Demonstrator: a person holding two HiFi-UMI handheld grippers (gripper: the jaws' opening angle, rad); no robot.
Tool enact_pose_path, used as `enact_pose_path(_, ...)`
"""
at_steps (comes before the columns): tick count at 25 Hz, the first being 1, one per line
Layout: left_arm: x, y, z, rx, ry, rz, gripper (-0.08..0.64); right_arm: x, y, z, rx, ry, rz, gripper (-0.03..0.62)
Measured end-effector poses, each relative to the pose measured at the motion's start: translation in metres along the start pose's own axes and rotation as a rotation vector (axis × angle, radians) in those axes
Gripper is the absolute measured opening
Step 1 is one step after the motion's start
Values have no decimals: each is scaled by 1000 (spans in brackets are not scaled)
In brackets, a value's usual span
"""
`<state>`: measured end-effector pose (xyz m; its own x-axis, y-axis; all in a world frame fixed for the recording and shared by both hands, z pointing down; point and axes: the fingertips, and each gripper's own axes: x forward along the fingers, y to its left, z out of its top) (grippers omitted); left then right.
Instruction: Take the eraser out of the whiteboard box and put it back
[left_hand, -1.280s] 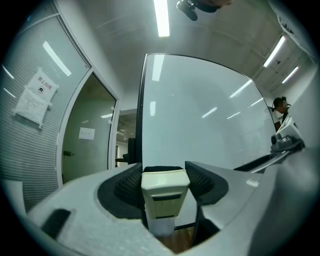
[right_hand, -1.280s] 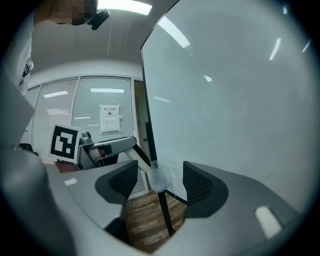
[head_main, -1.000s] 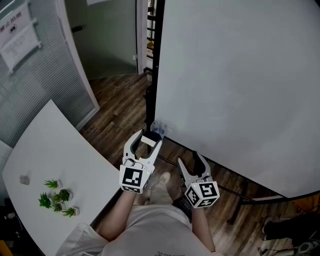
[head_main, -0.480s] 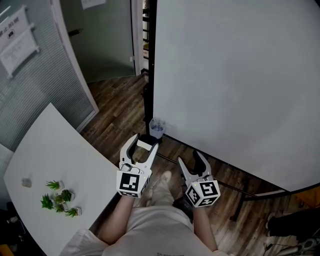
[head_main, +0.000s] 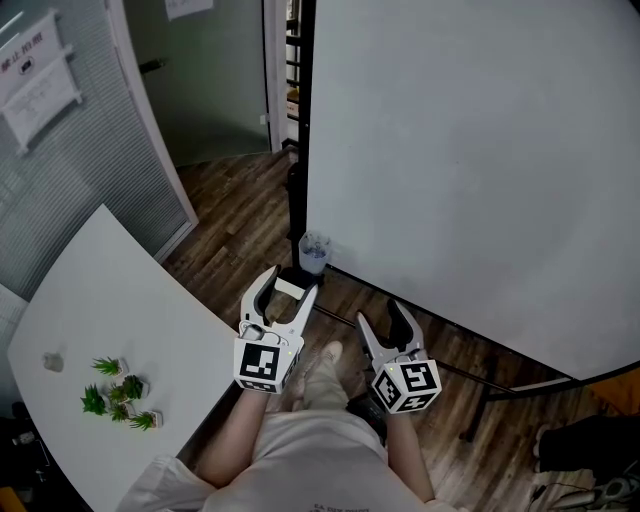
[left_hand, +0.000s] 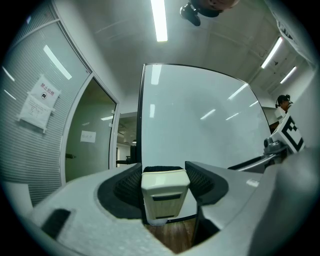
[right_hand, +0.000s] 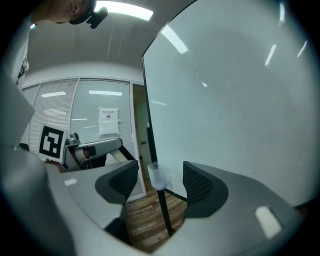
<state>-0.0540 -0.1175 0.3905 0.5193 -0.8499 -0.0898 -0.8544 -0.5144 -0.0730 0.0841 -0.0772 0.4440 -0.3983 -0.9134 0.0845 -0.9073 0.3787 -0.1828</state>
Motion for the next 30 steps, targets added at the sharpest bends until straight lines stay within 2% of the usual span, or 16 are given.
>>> enact_pose_path(30, 19, 12, -2, 11, 2, 8, 265, 17, -5, 2, 2, -4, 13, 282)
